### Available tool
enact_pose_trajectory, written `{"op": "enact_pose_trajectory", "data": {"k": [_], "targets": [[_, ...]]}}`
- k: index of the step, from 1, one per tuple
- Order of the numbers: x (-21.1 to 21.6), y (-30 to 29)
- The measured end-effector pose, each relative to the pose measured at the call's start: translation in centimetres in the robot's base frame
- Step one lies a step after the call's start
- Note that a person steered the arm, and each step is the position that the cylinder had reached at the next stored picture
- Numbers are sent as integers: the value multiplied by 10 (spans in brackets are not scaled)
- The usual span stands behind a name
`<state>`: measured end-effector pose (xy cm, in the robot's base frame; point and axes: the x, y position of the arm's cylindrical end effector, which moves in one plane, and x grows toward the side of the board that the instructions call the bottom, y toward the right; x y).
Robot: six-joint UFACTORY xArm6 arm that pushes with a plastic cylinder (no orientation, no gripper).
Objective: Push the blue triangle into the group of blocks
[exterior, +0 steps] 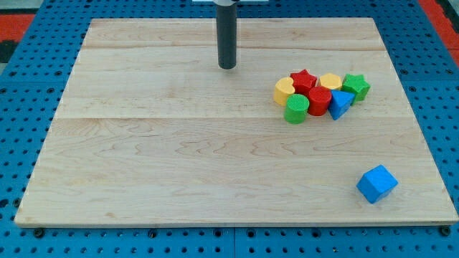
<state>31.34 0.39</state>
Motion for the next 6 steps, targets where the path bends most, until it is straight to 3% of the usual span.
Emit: {"op": "enact_pose_trajectory", "data": {"k": [2, 3, 4, 5, 6], "targets": [[-2, 184], [33, 257], [83, 260], [122, 203], [134, 158]]}}
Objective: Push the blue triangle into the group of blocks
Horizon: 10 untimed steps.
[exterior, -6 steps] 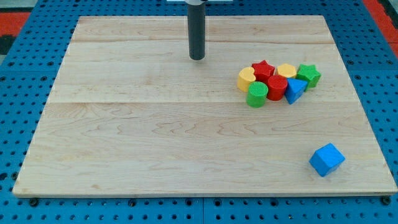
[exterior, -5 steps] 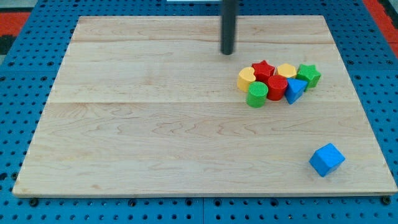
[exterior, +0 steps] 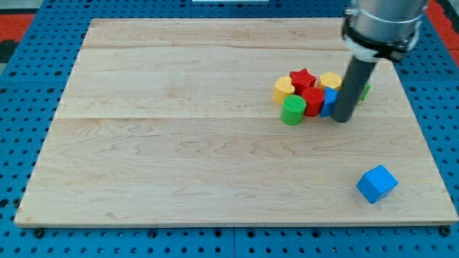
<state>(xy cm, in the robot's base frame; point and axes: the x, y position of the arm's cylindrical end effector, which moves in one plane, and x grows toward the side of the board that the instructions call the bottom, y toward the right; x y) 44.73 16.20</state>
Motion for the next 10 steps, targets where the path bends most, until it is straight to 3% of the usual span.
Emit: {"op": "enact_pose_trajectory", "data": {"k": [2, 4, 7, 10], "targets": [[-36, 30], [-4, -58], [-22, 36], [-43, -103]]}}
